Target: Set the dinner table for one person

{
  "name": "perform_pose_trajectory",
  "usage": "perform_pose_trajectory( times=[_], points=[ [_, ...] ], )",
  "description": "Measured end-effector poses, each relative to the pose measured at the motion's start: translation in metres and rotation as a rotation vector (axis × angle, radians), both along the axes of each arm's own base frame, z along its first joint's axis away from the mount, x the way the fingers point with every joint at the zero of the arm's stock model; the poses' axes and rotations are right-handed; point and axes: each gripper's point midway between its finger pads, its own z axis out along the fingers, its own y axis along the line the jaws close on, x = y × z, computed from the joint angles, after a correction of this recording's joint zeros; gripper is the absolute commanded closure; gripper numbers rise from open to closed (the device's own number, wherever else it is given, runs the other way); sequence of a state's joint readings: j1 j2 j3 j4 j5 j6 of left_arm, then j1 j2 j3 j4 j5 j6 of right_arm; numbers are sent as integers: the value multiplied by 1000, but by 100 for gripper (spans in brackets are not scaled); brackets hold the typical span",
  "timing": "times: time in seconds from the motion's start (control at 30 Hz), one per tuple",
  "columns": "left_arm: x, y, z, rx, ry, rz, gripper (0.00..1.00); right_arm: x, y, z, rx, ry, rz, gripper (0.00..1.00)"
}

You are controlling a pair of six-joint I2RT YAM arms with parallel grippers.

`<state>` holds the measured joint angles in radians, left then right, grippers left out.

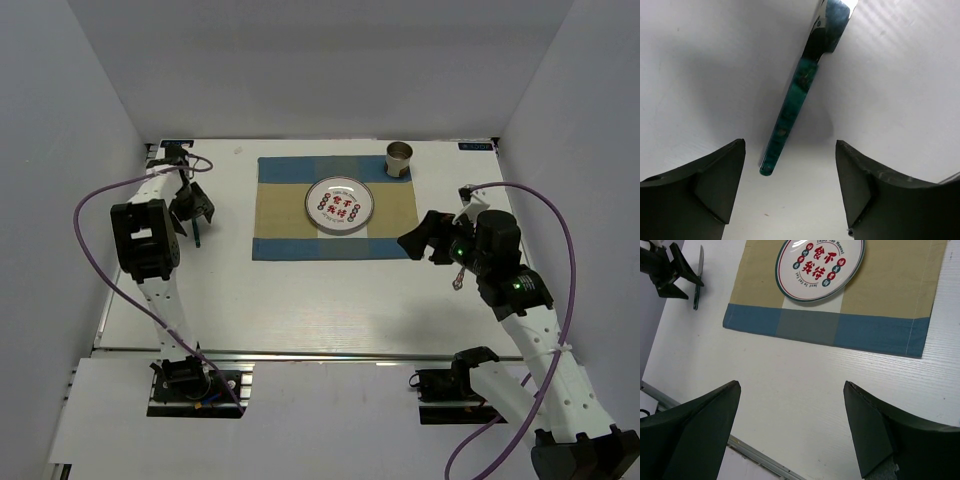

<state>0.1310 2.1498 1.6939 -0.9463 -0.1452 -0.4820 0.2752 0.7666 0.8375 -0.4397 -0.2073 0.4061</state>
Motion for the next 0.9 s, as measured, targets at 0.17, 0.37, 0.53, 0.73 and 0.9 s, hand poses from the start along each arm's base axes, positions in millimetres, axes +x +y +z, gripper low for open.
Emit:
perform_pose_trajectory(
  times=[0.17, 0.37, 0.53, 0.73, 0.9],
  points=[
    [6, 6, -1, 1, -4, -12, 36, -2, 4, 0, -5, -4, 23, 11],
    [-3, 6, -13, -41, 21, -27, 50, -3, 5, -1, -9, -5, 33, 11],
    [-2, 4, -14, -54, 12, -53, 88, -3, 6, -1, -8, -3, 36, 11],
    [0, -4, -10, -68, 9, -99, 100, -6, 5, 4, 1, -18, 33, 11],
    [8, -53, 7, -151, -42, -197, 100, -7, 4, 13, 16, -32, 19, 11]
  ],
)
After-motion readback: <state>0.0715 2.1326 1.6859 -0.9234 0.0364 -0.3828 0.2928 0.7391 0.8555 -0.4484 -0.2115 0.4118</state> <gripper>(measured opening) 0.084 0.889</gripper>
